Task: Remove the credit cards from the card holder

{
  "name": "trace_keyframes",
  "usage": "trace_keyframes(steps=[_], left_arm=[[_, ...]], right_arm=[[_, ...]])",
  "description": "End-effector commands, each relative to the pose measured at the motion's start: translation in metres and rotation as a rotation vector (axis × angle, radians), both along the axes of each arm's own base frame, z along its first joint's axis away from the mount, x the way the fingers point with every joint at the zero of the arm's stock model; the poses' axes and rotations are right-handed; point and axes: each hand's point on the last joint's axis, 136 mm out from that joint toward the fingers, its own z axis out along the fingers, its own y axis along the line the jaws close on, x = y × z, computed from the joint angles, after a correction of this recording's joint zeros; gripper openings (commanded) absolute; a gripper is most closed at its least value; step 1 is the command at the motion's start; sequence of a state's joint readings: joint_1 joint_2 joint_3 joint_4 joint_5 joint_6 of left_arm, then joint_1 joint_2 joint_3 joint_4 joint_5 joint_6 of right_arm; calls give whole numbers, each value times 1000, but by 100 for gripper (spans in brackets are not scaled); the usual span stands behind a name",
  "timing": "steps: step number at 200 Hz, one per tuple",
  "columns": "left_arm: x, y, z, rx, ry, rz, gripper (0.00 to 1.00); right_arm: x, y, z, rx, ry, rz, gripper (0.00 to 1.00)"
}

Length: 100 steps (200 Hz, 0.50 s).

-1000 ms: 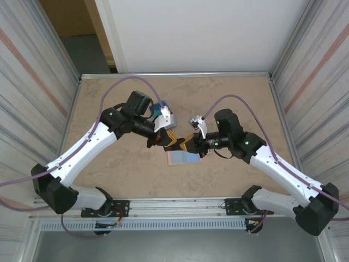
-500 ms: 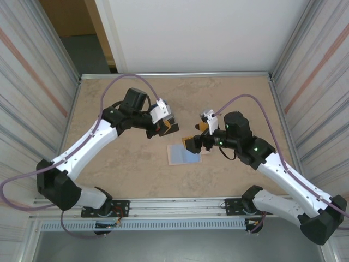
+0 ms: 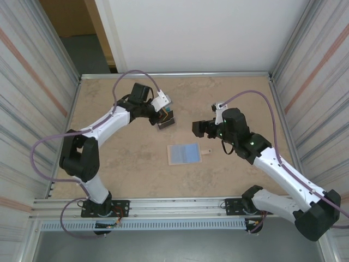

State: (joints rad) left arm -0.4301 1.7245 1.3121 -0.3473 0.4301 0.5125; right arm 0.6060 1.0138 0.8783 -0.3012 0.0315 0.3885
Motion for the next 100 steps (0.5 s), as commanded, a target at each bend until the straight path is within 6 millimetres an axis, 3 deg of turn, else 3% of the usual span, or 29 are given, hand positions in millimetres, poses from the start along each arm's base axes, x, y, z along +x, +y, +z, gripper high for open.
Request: trace_keyframes(steps=[1,54,93,100], left_arm=[[20,-6,14,-50,-58,-16,0],[39,1,-7,-79,-14,-13,0],[38,0,-18,-94,28,-37,0],[38,0,-19,-95,31,-44,0]], right_arm=[[7,-15,-5,-15,22,-103,98],[5,-21,-4,-9,17,-128,99],[5,-24,-8,-19,21,-143,98],[2,-27,0,-1,0,-145,98]])
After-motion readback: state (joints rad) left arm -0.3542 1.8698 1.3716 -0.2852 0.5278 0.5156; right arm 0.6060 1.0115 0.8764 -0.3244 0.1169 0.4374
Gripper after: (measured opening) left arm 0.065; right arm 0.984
